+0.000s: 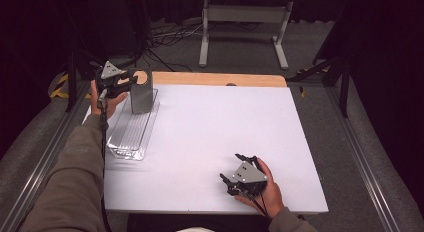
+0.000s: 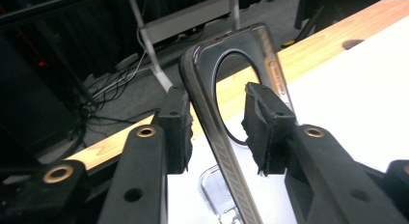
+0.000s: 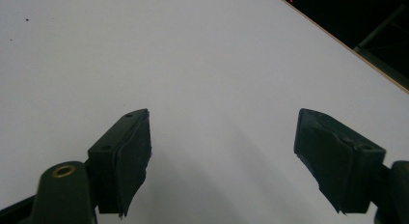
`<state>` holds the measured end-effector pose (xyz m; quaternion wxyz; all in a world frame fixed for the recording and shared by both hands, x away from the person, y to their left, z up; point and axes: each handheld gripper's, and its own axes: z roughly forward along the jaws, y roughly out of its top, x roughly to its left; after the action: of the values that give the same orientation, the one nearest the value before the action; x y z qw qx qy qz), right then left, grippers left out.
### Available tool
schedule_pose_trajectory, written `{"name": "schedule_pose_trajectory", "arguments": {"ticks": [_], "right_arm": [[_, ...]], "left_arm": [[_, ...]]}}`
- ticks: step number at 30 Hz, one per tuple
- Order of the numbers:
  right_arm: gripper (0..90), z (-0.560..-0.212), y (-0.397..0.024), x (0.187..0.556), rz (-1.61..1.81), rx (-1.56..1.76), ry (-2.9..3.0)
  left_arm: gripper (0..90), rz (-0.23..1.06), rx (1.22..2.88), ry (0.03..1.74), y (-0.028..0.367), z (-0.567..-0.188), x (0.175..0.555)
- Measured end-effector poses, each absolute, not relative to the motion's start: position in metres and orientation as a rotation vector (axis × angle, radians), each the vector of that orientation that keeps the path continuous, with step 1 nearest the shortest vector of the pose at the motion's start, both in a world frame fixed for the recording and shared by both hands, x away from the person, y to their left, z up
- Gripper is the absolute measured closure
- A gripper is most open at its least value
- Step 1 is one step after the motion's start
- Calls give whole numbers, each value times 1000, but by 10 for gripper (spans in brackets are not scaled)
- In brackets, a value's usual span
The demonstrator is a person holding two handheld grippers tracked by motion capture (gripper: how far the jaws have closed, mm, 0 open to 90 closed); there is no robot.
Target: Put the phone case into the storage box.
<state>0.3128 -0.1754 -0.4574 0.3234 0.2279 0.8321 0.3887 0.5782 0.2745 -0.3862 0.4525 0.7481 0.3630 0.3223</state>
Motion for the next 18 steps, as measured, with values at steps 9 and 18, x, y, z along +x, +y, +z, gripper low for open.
{"name": "schedule_pose_trajectory", "arguments": {"ticks": [9, 18], "right_arm": [[217, -455, -177, 313, 1023, 602, 2178], [217, -454, -177, 312, 1026, 600, 2177]], "left_arm": [[465, 857, 1872, 937, 269, -384, 581], [327, 903, 1863, 963, 265, -381, 579]]}}
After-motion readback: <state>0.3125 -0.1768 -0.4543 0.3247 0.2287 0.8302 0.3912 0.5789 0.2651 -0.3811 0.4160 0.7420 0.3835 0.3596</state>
